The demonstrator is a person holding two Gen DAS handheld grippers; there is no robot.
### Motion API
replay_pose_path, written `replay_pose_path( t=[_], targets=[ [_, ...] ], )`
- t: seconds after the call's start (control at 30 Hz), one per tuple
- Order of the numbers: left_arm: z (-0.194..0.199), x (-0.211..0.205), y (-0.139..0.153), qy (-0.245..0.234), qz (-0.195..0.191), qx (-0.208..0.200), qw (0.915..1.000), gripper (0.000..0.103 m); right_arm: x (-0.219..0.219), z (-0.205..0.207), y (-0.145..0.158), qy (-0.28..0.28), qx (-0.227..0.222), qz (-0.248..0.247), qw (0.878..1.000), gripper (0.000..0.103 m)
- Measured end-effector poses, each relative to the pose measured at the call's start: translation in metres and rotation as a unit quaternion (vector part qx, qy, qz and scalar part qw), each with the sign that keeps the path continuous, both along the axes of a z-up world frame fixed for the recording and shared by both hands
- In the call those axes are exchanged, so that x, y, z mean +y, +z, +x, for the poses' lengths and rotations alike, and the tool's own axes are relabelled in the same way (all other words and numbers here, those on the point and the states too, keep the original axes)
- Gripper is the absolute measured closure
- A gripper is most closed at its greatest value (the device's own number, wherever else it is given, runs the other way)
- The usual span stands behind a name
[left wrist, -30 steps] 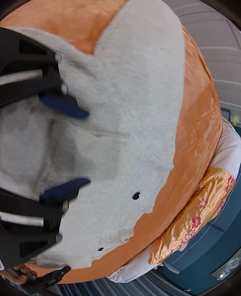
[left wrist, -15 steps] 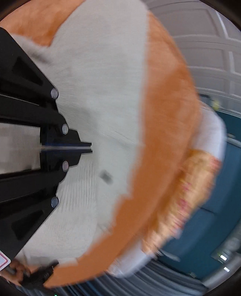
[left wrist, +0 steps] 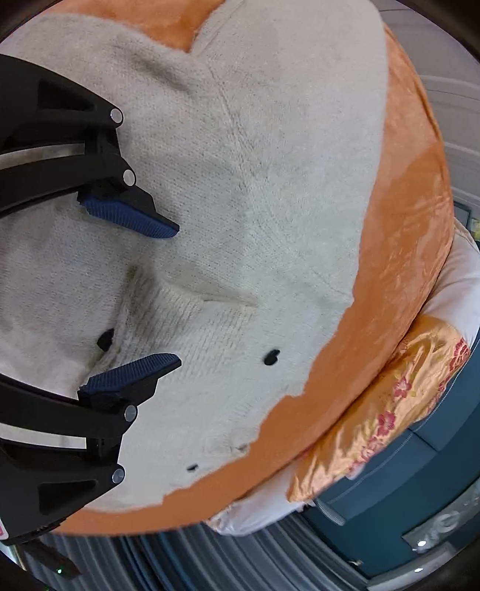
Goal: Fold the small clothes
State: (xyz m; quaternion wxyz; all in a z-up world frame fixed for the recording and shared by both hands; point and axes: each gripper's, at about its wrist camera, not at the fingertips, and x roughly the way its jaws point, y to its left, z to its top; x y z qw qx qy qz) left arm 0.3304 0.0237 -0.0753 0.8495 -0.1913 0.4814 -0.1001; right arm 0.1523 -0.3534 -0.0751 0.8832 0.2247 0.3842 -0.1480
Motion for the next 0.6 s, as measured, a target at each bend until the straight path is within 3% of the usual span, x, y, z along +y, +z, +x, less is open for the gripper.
replay_pose_path(
  t=[0.03, 0.07, 0.1, 0.2, 0.23, 0.27, 0.37, 0.43, 0.53, 0.6],
  targets=[
    [0.0, -0.004, 0.001, -0.006, 0.008, -0.004, 0.9999, 0.045, 0.0, 0.003, -0.005, 0.002, 0.004, 0.009, 1.0, 0.066],
    [0.002, -0.009, 0.003, -0.019, 0.008, -0.007, 0.9998, 0.081, -0.002, 0.003, -0.002, 0.001, -0.004, 0.015, 1.0, 0.082],
    [0.005, -0.013, 0.006, -0.033, 0.004, -0.007, 0.9994, 0.099, -0.004, 0.001, 0.007, -0.002, -0.027, 0.023, 0.999, 0.085],
    [0.0, -0.012, 0.027, -0.034, -0.001, -0.052, 0.9981, 0.098, -0.006, -0.013, 0.037, -0.007, -0.091, 0.017, 0.996, 0.087],
    [-0.002, -0.01, 0.035, -0.031, 0.009, -0.069, 0.9971, 0.098, -0.005, -0.013, 0.037, -0.009, -0.094, 0.013, 0.995, 0.087],
    [-0.004, -0.007, 0.036, -0.027, 0.015, -0.073, 0.9968, 0.098, -0.006, -0.013, 0.033, -0.01, -0.086, 0.009, 0.996, 0.087],
    [0.0, -0.001, 0.011, -0.02, 0.032, -0.037, 0.9986, 0.098, -0.018, 0.001, -0.019, -0.013, 0.015, 0.022, 1.0, 0.084],
    [0.001, 0.0, -0.008, -0.021, 0.035, -0.018, 0.999, 0.098, -0.021, -0.003, -0.003, -0.021, -0.009, 0.028, 0.999, 0.082],
    [-0.006, -0.004, -0.007, -0.023, 0.052, -0.04, 0.9976, 0.097, -0.016, -0.001, 0.03, -0.034, -0.056, 0.006, 0.998, 0.081],
    [-0.007, -0.005, -0.009, -0.019, 0.057, -0.045, 0.9972, 0.097, -0.004, 0.021, 0.054, -0.008, -0.086, -0.016, 0.996, 0.081]
  ],
)
